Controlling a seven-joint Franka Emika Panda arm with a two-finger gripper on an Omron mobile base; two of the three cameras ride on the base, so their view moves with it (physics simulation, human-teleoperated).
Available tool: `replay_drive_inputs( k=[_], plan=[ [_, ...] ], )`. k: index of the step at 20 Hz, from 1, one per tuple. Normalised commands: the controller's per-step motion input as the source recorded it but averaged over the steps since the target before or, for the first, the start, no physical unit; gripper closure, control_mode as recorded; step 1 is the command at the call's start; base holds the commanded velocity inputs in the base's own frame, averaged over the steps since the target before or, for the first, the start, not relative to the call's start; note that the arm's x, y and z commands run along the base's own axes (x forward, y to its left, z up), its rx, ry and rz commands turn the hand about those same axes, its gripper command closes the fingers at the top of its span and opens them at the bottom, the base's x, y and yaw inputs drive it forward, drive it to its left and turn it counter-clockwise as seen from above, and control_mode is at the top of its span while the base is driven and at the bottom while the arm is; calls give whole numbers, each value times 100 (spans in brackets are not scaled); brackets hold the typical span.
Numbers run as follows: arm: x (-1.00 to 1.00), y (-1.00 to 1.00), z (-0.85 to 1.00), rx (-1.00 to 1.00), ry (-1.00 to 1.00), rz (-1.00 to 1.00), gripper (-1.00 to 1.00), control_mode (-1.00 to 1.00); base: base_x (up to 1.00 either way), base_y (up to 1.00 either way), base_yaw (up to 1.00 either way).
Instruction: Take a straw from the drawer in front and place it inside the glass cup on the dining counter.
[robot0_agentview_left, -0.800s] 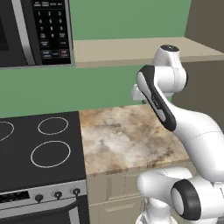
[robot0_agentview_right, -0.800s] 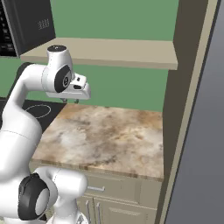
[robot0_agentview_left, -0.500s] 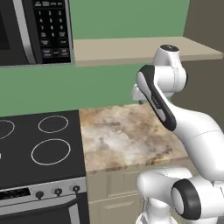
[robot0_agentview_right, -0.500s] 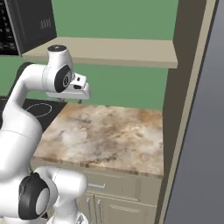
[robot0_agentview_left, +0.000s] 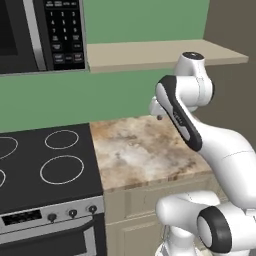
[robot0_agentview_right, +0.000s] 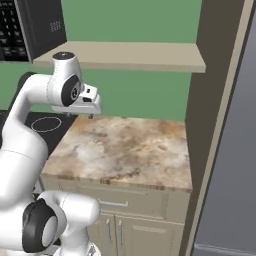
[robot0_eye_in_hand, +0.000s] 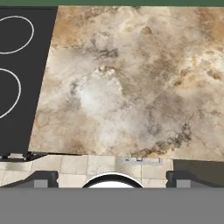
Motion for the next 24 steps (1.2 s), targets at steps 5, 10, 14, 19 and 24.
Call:
replay_drive_inputs(
  k=[5, 10, 14, 19, 24],
  plan=[
    [0, 0, 0, 0, 0, 0, -100, 100, -16, 64, -43],
    [0, 0, 0, 0, 0, 0, -100, 100, -24, 53, -49],
    [0, 0, 0, 0, 0, 0, -100, 100, -31, 25, -36],
    [0, 0, 0, 0, 0, 0, -100, 100, -44, 7, -23],
    [0, 0, 0, 0, 0, 0, -100, 100, -55, 15, -16]
  ],
)
